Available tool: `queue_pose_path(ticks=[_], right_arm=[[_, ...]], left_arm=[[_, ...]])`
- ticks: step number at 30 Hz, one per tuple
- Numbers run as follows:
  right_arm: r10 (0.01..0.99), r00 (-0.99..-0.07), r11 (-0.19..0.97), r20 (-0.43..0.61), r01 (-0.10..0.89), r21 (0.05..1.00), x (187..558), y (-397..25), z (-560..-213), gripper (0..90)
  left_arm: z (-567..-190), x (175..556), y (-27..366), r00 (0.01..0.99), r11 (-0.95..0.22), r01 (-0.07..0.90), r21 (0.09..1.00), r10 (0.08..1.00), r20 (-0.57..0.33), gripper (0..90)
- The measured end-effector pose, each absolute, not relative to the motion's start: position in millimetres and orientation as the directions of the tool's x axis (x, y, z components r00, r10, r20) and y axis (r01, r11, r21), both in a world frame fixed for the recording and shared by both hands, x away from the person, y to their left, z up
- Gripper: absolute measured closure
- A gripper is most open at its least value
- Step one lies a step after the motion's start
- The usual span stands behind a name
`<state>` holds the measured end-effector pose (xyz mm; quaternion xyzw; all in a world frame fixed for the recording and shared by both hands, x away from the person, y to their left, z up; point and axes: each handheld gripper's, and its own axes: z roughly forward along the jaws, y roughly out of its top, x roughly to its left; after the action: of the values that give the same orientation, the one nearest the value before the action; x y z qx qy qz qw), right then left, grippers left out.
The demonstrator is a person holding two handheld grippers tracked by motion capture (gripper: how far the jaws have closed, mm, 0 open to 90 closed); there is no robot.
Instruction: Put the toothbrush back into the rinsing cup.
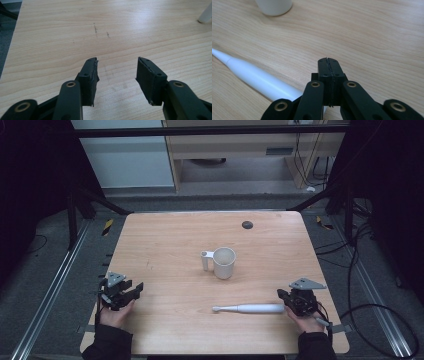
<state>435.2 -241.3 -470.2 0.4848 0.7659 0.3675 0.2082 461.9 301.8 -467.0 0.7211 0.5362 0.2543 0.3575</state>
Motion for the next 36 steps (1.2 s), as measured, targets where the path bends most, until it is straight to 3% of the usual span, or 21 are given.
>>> queue_pose_path(ticks=[8, 36], right_arm=[[0.882, -0.472, 0.321, 0.015, 0.622, 0.714, 439.5, -232.2, -479.3, 90.0], [0.879, -0.475, 0.331, 0.034, 0.661, 0.674, 417.1, -239.1, -482.1, 90.0]], left_arm=[[-466.9, 461.4, 297.7, 0.313, -0.197, 0.592, 0.782, 0.950, 0.002, 49.2], [-466.5, 459.9, 298.6, 0.316, -0.199, 0.598, 0.777, 0.949, -0.001, 47.3]])
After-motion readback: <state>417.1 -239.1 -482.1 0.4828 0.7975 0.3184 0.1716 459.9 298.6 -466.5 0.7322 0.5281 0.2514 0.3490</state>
